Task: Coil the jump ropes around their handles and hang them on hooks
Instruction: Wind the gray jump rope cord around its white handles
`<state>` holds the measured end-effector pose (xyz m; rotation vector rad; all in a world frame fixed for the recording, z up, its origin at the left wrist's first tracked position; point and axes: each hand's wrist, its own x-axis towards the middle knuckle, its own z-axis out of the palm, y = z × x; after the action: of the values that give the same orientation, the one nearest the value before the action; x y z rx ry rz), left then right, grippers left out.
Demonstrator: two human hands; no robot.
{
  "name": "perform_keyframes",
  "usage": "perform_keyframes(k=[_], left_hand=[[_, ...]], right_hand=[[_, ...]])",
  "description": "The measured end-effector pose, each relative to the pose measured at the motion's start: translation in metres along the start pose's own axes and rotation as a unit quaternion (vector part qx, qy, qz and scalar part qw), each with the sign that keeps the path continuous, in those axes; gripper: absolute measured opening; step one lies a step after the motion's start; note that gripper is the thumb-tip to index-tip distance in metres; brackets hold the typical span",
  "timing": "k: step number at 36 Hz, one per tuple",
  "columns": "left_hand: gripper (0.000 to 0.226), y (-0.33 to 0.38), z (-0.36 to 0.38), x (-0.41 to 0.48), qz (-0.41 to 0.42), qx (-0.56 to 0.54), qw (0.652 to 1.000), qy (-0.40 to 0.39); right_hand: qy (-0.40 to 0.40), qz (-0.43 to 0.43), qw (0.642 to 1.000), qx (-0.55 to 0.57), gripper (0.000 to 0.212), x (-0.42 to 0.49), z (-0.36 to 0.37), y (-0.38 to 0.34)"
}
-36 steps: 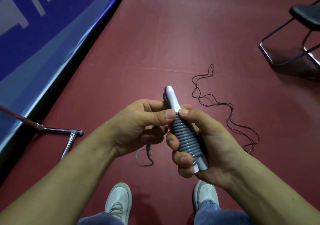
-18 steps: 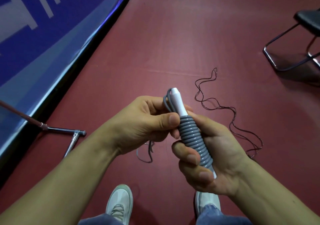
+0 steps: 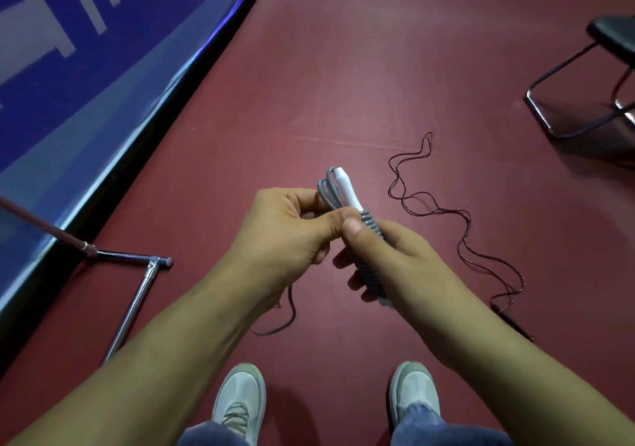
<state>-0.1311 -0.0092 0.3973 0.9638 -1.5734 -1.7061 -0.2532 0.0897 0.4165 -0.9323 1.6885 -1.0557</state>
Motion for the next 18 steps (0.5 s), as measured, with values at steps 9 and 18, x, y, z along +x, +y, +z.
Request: perform_keyframes(k=[9, 18], left_hand=[[0.025, 0.014, -0.009, -0.005, 0.008, -0.102, 0.985, -0.141], [0.038, 0.011, -0.011, -0.001, -0.006, -0.154, 0.965, -0.212]], right_hand=[[-0.105, 0.091, 0.957, 0.255, 0.069, -0.002, -0.008, -0.010], [-0.301, 0.174, 0.850, 0.395, 0.061, -0.003, -0.015, -0.005]])
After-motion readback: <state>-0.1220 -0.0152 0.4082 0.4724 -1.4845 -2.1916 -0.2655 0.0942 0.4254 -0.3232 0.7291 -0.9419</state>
